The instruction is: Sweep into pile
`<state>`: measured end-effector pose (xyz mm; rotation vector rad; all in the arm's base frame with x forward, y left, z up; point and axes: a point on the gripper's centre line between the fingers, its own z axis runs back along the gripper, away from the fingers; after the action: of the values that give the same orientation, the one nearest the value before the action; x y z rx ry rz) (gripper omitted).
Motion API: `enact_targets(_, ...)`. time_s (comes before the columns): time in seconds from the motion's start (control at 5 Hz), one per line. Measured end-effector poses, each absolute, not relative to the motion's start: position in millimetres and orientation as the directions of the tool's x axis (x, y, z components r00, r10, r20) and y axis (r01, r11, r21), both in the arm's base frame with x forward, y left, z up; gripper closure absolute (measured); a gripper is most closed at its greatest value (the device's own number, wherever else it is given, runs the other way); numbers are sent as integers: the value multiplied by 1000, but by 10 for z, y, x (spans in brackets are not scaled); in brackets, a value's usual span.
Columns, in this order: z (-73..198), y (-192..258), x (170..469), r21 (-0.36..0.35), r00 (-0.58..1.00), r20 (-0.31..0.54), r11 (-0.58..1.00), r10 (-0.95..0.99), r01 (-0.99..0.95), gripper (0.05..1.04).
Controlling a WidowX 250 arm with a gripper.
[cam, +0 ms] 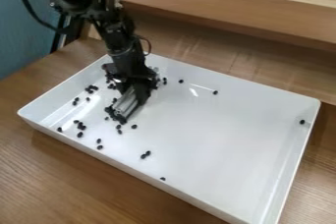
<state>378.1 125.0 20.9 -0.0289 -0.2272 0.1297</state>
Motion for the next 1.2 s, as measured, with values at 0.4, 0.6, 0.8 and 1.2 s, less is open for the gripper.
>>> enact_targets(0.4, 236, 1482, 3753, -63, 961, 204, 982, 185, -176, 682)
enact_targets(0.6, 231, 1512, 3752, -59, 959, 202, 980, 197, -189, 682)
enact_targets(0.8, 232, 1539, 3744, -59, 959, 205, 980, 198, -190, 682)
enact_targets(1.2, 246, 1464, 3726, -94, 955, 219, 979, 198, -182, 682)
